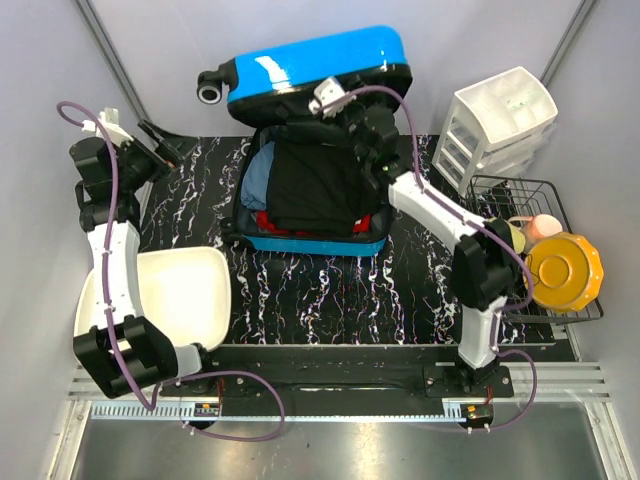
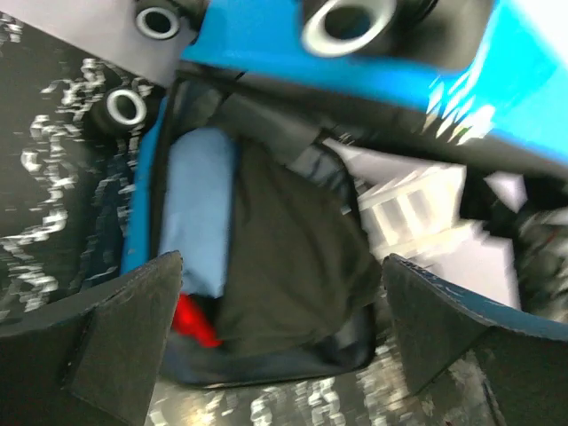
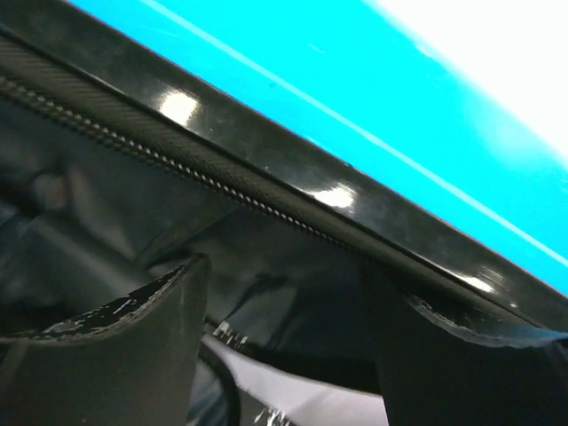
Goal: Open, take out, and arrange the luggage
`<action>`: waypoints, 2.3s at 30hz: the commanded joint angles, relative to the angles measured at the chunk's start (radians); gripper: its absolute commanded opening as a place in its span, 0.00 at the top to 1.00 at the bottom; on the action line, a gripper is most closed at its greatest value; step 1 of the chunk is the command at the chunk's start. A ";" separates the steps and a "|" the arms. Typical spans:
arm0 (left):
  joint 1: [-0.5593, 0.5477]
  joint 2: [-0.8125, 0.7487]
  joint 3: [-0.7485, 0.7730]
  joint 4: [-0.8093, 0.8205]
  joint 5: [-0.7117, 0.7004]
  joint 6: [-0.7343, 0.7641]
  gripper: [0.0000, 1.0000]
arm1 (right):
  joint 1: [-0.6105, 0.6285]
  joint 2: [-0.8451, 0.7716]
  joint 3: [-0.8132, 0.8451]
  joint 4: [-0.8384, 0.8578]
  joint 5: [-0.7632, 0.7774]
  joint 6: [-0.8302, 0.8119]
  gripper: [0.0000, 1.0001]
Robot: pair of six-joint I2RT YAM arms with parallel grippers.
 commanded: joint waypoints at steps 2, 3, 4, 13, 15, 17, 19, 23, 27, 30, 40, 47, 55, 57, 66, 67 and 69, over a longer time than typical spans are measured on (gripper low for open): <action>-0.018 -0.039 -0.022 -0.200 -0.047 0.477 0.01 | -0.082 0.213 0.355 0.087 -0.036 -0.020 0.14; -0.026 -0.034 -0.031 -0.225 -0.050 0.518 0.01 | -0.103 0.291 0.462 0.084 -0.029 -0.022 0.10; -0.051 -0.028 -0.030 -0.290 -0.055 0.624 0.01 | -0.115 0.333 0.525 0.076 -0.022 -0.017 0.08; -0.311 0.113 -0.005 -0.421 -0.317 0.971 0.01 | -0.212 0.675 1.124 -0.147 -0.011 0.016 0.01; -0.329 0.191 0.039 -0.412 -0.355 0.964 0.01 | -0.215 0.616 1.005 -0.099 -0.028 0.024 0.00; -0.339 0.280 0.074 -0.409 -0.382 0.935 0.01 | -0.217 0.576 0.895 -0.048 -0.046 0.026 0.00; -0.340 0.340 0.131 -0.414 -0.412 0.904 0.03 | -0.217 0.549 0.866 -0.036 -0.049 0.018 0.00; -0.340 0.484 0.214 -0.441 -0.423 0.888 0.13 | -0.223 0.557 0.886 -0.036 -0.032 0.013 0.00; -0.366 0.556 0.254 -0.507 -0.382 0.951 0.32 | -0.224 0.546 0.876 -0.036 -0.032 0.012 0.00; -0.381 0.555 0.220 -0.568 -0.337 1.016 0.58 | -0.226 0.532 0.863 -0.036 -0.035 0.012 0.00; -0.383 0.354 -0.071 -0.642 -0.339 1.247 1.00 | -0.226 0.440 0.765 -0.036 -0.042 0.029 0.00; -0.383 0.307 -0.096 -0.690 -0.307 1.280 1.00 | -0.232 0.479 0.806 -0.042 -0.037 0.013 0.00; -0.383 0.288 -0.082 -0.642 -0.288 1.074 0.86 | -0.234 0.401 0.693 -0.065 -0.083 0.056 0.00; -0.385 0.274 -0.107 -0.604 -0.253 0.990 0.87 | -0.234 0.310 0.569 -0.076 -0.129 0.082 0.00; -0.412 0.297 -0.163 -0.414 -0.161 0.685 0.95 | -0.232 -0.142 0.095 -0.552 -0.423 0.381 0.00; -0.418 0.302 -0.159 -0.403 -0.161 0.669 0.95 | -0.232 -0.167 0.073 -0.658 -0.446 0.404 0.00; -0.423 0.314 -0.159 -0.360 -0.133 0.605 0.95 | -0.232 -0.230 0.020 -0.758 -0.466 0.458 0.00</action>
